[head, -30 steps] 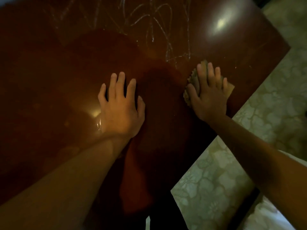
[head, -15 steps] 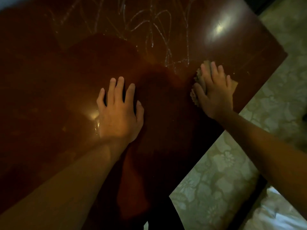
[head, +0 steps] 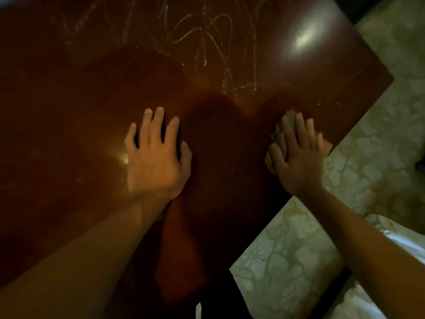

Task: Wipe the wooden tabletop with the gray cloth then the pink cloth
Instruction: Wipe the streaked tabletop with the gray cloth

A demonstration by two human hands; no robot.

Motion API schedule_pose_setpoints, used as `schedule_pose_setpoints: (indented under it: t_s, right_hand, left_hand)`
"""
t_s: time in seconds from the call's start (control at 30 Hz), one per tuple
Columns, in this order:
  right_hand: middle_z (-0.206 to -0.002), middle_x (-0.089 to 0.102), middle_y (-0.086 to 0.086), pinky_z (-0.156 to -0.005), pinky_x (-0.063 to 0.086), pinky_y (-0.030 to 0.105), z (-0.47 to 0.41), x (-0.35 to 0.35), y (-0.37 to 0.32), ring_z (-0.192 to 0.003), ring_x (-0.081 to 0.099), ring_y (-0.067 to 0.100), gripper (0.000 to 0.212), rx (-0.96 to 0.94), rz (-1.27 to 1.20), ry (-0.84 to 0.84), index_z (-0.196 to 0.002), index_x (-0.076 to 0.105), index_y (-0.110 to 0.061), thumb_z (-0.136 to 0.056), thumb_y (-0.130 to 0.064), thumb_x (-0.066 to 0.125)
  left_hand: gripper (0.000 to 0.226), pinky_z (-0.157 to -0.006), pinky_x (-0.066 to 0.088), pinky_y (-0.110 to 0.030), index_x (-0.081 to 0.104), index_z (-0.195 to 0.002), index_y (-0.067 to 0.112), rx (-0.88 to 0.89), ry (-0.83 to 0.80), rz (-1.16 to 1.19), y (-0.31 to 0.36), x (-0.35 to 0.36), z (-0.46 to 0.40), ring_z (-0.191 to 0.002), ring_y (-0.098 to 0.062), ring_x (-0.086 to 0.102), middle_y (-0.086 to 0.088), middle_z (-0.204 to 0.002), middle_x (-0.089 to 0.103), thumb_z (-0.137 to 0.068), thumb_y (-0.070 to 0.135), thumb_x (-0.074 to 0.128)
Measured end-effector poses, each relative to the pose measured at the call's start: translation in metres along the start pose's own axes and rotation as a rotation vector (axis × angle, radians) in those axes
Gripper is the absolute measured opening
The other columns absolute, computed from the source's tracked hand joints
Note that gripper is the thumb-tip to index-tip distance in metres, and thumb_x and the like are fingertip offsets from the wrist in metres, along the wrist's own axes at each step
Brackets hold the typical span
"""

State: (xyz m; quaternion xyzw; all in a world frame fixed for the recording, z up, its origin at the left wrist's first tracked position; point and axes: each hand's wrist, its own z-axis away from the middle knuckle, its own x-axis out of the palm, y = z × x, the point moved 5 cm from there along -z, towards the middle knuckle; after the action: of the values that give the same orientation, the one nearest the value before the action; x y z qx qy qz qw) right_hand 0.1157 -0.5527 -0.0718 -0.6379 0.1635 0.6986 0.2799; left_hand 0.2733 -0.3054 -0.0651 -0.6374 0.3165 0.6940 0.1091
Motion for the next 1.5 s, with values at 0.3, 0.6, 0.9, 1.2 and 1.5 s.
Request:
schedule_pose_setpoints:
  t_s: [0.3, 0.6, 0.9, 1.2, 1.5]
  right_hand:
    - [-0.172, 0.008, 0.01, -0.126, 0.002, 0.055, 0.002, 0.021, -0.092, -0.159, 0.004, 0.035, 0.072, -0.074, 0.026, 0.034, -0.164, 0.014, -0.026, -0.101, -0.06, 0.023]
    - [-0.171, 0.015, 0.01, -0.124, 0.006, 0.055, -0.087, -0.004, -0.027, -0.158, 0.01, 0.035, 0.068, -0.087, 0.046, 0.048, -0.164, 0.018, -0.027, -0.103, -0.057, 0.028]
    - [-0.17, 0.02, 0.015, -0.124, 0.013, 0.06, -0.041, 0.016, -0.139, -0.156, 0.017, 0.039, 0.069, -0.302, 0.078, 0.056, -0.163, 0.025, -0.021, -0.102, -0.054, 0.027]
    - [-0.172, 0.016, 0.009, -0.125, 0.008, 0.055, -0.108, 0.0, -0.091, -0.158, 0.012, 0.035, 0.068, -0.311, 0.05, 0.019, -0.164, 0.019, -0.03, -0.101, -0.056, 0.028]
    - [-0.17, 0.019, 0.015, -0.125, 0.01, 0.06, -0.11, 0.003, -0.149, -0.157, 0.014, 0.039, 0.069, -0.388, 0.068, 0.038, -0.163, 0.024, -0.022, -0.101, -0.053, 0.027]
  left_hand:
    - [0.053, -0.12, 0.015, -0.053, 0.044, -0.147, 0.011, 0.004, 0.034, -0.028, 0.001, -0.002, 0.001, -0.152, -0.032, 0.022, -0.018, -0.159, 0.034, -0.102, 0.039, 0.036]
    - [0.053, -0.121, 0.013, -0.053, 0.044, -0.147, 0.012, -0.005, 0.037, -0.017, 0.0, 0.0, 0.001, -0.152, -0.03, 0.021, -0.016, -0.16, 0.032, -0.102, 0.04, 0.039]
    - [0.052, -0.12, 0.012, -0.048, 0.042, -0.148, 0.017, -0.027, 0.035, -0.043, -0.003, 0.002, 0.0, -0.153, -0.027, 0.02, -0.013, -0.16, 0.033, -0.103, 0.042, 0.035]
    - [0.052, -0.121, 0.012, -0.048, 0.044, -0.148, 0.016, -0.048, 0.022, -0.028, -0.001, 0.001, -0.002, -0.153, -0.027, 0.021, -0.012, -0.16, 0.034, -0.101, 0.039, 0.04]
    - [0.055, -0.121, 0.01, -0.046, 0.044, -0.149, 0.016, -0.073, -0.017, -0.045, 0.0, -0.003, -0.004, -0.153, -0.026, 0.021, -0.012, -0.16, 0.034, -0.1, 0.04, 0.038]
